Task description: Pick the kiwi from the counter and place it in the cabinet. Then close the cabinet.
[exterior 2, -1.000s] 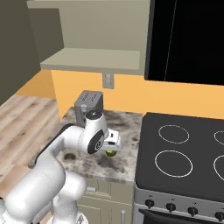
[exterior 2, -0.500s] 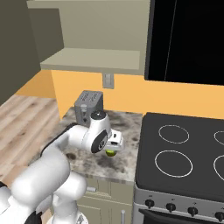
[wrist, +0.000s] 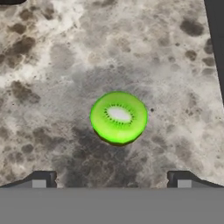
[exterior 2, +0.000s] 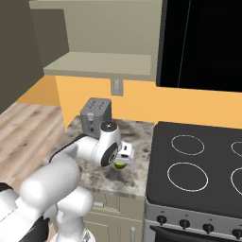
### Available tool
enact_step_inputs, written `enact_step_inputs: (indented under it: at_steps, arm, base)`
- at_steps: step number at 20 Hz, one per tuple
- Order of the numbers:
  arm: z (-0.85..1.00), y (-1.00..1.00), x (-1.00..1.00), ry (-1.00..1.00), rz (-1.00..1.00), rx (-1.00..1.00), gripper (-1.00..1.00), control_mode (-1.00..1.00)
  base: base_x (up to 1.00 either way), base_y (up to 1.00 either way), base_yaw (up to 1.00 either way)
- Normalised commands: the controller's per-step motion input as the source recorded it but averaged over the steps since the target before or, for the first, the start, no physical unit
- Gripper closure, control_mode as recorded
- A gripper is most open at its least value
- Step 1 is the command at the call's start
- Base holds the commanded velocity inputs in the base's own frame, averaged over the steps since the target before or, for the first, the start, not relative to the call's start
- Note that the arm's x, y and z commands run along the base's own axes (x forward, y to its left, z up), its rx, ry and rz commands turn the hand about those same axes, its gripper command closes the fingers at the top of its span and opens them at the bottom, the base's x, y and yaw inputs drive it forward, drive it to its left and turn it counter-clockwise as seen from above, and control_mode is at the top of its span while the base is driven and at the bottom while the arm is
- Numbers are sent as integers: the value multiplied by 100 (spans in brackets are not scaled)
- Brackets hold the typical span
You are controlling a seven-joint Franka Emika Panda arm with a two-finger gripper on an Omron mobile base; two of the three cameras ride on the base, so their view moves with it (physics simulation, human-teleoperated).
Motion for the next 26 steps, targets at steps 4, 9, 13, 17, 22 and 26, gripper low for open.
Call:
enact_step_inputs:
  at_steps: [4,9,13,17,22,26]
  arm:
    - [-15,0,19,0,0,3,-100,-100]
    - [-23,-2,18,0,0,1,-100,-100]
    - [-25,-6,14,0,0,0,-100,-100]
    - [-23,-8,16,0,0,1,-100,-100]
    - [-22,-4,18,0,0,1,-100,-100]
    - [-19,0,11,0,0,2,-100,-100]
  base:
    - [0,0,0]
    - [0,0,0]
    - [0,0,0]
    - [0,0,0]
    - [0,0,0]
    - [0,0,0]
